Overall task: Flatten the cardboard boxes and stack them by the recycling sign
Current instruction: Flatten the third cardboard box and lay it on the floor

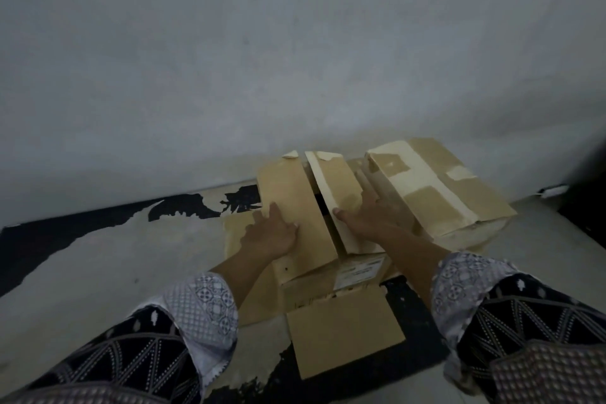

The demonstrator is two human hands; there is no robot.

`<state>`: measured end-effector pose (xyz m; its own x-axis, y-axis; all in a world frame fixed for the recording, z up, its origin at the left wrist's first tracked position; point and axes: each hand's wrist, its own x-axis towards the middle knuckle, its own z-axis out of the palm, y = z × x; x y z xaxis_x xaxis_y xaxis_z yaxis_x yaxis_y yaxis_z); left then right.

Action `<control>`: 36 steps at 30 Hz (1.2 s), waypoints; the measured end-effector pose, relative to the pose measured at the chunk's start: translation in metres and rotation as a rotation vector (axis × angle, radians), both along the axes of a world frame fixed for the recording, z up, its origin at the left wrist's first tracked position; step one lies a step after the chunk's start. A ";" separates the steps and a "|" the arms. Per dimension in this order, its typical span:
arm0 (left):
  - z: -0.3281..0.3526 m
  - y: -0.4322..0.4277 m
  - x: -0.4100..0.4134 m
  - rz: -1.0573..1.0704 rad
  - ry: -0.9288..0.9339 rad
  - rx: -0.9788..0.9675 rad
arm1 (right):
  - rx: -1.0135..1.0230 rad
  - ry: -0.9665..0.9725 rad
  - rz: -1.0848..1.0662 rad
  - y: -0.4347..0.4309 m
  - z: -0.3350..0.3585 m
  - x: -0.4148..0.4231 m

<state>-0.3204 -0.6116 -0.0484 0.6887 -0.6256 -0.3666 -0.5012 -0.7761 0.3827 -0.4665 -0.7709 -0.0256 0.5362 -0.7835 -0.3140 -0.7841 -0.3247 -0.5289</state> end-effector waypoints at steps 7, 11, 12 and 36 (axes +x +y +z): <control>-0.007 -0.001 -0.008 0.123 0.050 -0.023 | 0.092 0.005 0.086 -0.006 -0.017 0.007; -0.011 0.007 -0.011 0.199 -0.003 0.016 | 0.183 0.093 0.148 0.004 -0.024 0.022; -0.009 0.009 -0.012 0.221 -0.017 0.041 | 0.206 0.105 0.171 0.008 -0.024 0.025; -0.006 0.074 -0.009 0.457 -0.087 0.194 | 0.560 -0.511 0.278 0.027 0.028 -0.001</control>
